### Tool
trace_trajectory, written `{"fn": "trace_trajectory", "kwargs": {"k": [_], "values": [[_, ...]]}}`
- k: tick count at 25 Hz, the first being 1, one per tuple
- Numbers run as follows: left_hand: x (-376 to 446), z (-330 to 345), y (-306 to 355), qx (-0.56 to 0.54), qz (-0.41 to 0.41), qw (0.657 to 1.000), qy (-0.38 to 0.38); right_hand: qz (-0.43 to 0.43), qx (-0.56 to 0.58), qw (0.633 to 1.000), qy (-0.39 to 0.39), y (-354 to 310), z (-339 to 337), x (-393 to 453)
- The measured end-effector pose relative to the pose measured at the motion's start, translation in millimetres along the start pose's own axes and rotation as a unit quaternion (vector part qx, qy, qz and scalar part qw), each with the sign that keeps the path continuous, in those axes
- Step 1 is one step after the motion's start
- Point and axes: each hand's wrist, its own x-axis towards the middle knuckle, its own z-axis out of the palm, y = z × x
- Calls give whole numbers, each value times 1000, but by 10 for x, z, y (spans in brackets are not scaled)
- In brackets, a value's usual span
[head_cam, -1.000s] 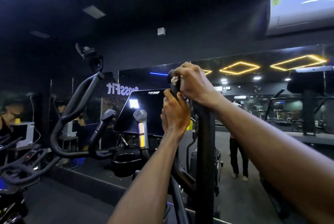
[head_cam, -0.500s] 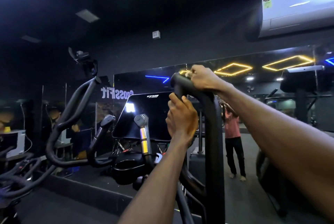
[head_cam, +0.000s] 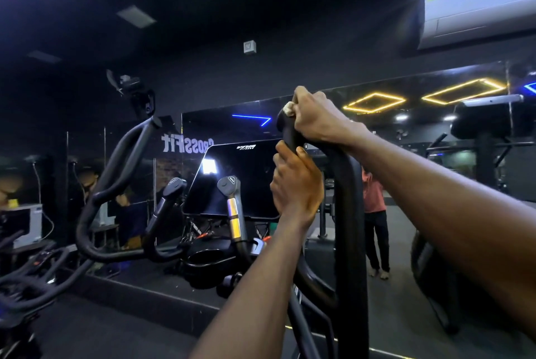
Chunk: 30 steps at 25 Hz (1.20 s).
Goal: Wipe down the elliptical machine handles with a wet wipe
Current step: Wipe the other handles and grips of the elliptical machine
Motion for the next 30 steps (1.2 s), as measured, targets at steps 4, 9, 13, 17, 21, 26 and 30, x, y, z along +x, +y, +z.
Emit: {"fn": "trace_trajectory", "kwargs": {"k": [4, 9, 13, 17, 21, 26, 30], "values": [[9, 14, 29, 10, 1, 1000, 8, 51, 74, 994, -54, 57, -32, 238], [-21, -33, 42, 11, -11, 1000, -2, 140, 248, 947, -149, 302, -91, -24], [-52, -1, 65, 51, -14, 998, 15, 212, 482, 790, -315, 619, -194, -280], [-43, 11, 96, 45, -15, 999, 20, 157, 430, 874, -165, 334, -135, 4], [-46, -21, 95, 48, -13, 999, 20, 184, 361, 913, -34, 437, 82, -371], [-44, 15, 114, 67, -14, 997, 30, 222, 523, 819, -82, 445, -60, -486], [-42, -1, 106, 59, -7, 997, 40, 259, 595, 755, -94, 513, 21, -890]]}}
